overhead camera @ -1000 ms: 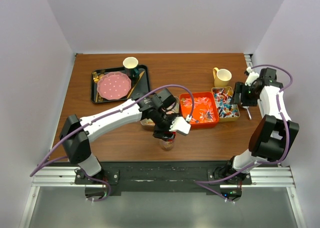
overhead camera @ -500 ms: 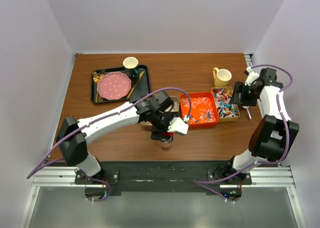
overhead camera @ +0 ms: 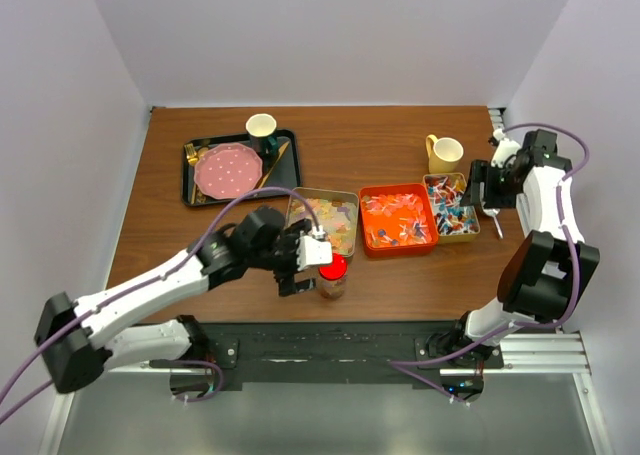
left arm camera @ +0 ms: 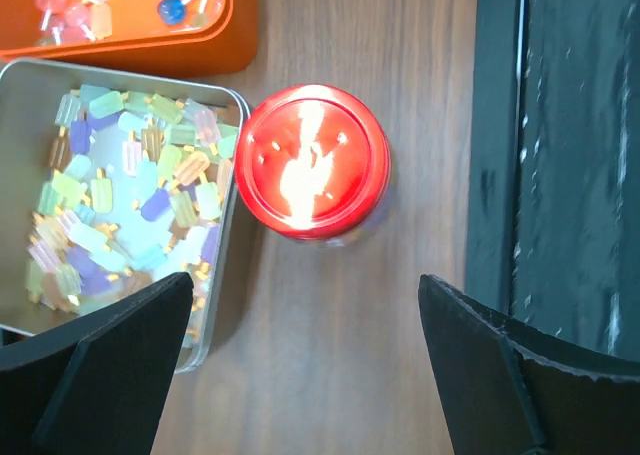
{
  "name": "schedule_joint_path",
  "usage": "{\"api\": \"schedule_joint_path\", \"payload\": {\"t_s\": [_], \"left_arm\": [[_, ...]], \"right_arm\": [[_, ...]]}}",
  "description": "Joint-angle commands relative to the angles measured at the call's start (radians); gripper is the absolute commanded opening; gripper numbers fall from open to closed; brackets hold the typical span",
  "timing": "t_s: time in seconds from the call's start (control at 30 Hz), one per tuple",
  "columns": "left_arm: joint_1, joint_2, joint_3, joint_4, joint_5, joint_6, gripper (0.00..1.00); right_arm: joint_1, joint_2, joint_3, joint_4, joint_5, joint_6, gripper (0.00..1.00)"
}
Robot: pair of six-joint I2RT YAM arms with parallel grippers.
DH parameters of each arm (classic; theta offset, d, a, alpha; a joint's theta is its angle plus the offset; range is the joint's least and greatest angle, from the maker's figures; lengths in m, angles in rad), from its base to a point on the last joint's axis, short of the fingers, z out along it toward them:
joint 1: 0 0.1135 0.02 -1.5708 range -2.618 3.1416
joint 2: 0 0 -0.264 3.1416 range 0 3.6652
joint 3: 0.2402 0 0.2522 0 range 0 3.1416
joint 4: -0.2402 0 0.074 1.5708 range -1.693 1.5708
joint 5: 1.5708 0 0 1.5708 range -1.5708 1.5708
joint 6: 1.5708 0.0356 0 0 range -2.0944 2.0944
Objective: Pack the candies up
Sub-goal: Close the bottle lid on the packing bottle, then screw the bottle lid onto the packing bottle.
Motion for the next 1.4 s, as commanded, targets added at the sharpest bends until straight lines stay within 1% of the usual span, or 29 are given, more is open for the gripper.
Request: {"api": "schedule_joint_path", "payload": {"t_s": [0.0, 0.03, 0.07, 0.1, 0.13, 0.17, 0.2, 0.23, 0.3, 0.33, 0.43, 0.47, 0.5, 0.53, 0.63, 0.7, 0.8, 0.9, 1.0, 1.03, 1.1, 1.13, 1.2, 1.37], "left_arm": [[-0.003, -0.115, -0.209, 0.378, -0.035, -0.307, 1.0], [-0.004, -0.133, -0.281, 0.467, -0.058, -0.365, 1.0], [-0.006, -0.136, -0.313, 0.546, -0.075, -0.387, 1.0], [-0.014, -0.136, -0.347, 0.6, -0.094, -0.405, 1.0], [-0.02, -0.126, -0.411, 0.715, -0.139, -0.422, 1.0], [-0.024, -0.116, -0.445, 0.78, -0.164, -0.429, 1.0], [-0.035, -0.101, -0.48, 0.85, -0.183, -0.43, 1.0], [-0.038, -0.055, -0.542, 0.985, -0.216, -0.436, 1.0], [-0.05, 0.002, -0.614, 1.12, -0.227, -0.421, 1.0], [-0.06, 0.067, -0.636, 1.262, -0.227, -0.406, 1.0], [-0.078, 0.176, -0.697, 1.464, -0.218, -0.401, 1.0], [-0.078, 0.195, -0.7, 1.487, -0.194, -0.403, 1.0], [-0.078, 0.209, -0.709, 1.51, -0.169, -0.386, 1.0], [-0.083, 0.235, -0.715, 1.555, -0.146, -0.375, 1.0], [-0.087, 0.311, -0.728, 1.654, -0.118, -0.34, 1.0], [-0.087, 0.344, -0.729, 1.693, -0.112, -0.321, 1.0], [-0.087, 0.384, -0.738, 1.745, -0.089, -0.317, 1.0], [-0.086, 0.425, -0.774, 1.852, -0.057, -0.326, 1.0], [-0.077, 0.486, -0.749, 1.972, -0.077, -0.321, 1.0], [-0.077, 0.541, -0.745, 2.01, -0.069, -0.303, 1.0], [-0.078, 0.606, -0.723, 2.105, -0.075, -0.288, 1.0], [-0.078, 0.679, -0.714, 2.142, -0.092, -0.291, 1.0], [-0.08, 0.762, -0.687, 2.211, -0.112, -0.3, 1.0], [-0.083, 0.816, -0.656, 2.248, -0.128, -0.297, 1.0]], "right_arm": [[0.001, -0.021, 0.099, -0.096, -0.103, -0.159, 0.69], [0.001, -0.03, 0.111, -0.131, -0.126, -0.198, 0.69], [0.002, -0.036, 0.137, -0.15, -0.146, -0.274, 0.69], [0.001, -0.056, 0.152, -0.17, -0.184, -0.314, 0.69], [0.002, -0.064, 0.171, -0.21, -0.201, -0.354, 0.69], [0.002, -0.071, 0.203, -0.224, -0.217, -0.418, 0.7], [0.005, -0.085, 0.217, -0.238, -0.247, -0.442, 0.7], [0.01, -0.091, 0.231, -0.253, -0.257, -0.456, 0.7], [0.045, -0.097, 0.272, -0.287, -0.299, -0.505, 0.7], [0.095, -0.099, 0.281, -0.323, -0.304, -0.523, 0.71], [0.23, -0.142, 0.266, -0.36, -0.262, -0.595, 0.71], [0.32, -0.155, 0.228, -0.354, -0.257, -0.609, 0.71], [0.349, -0.175, 0.206, -0.339, -0.255, -0.609, 0.71], [0.429, -0.203, 0.183, -0.296, -0.248, -0.597, 0.71], [0.51, -0.222, 0.122, -0.221, -0.231, -0.508, 0.71], [0.536, -0.205, 0.122, -0.216, -0.205, -0.47, 0.71], [0.565, -0.173, 0.183, -0.256, -0.15, -0.436, 0.7], [0.588, -0.163, 0.231, -0.285, -0.096, -0.439, 0.7], [0.625, -0.133, 0.28, -0.36, -0.067, -0.457, 0.7], [0.645, -0.128, 0.284, -0.392, -0.062, -0.466, 0.7], [0.665, -0.123, 0.269, -0.414, -0.059, -0.505, 0.7], [0.688, -0.122, 0.258, -0.423, -0.056, -0.516, 0.7], [0.709, -0.119, 0.223, -0.419, -0.054, -0.539, 0.7], [0.774, -0.09, 0.171, -0.354, -0.085, -0.506, 0.7]]}}
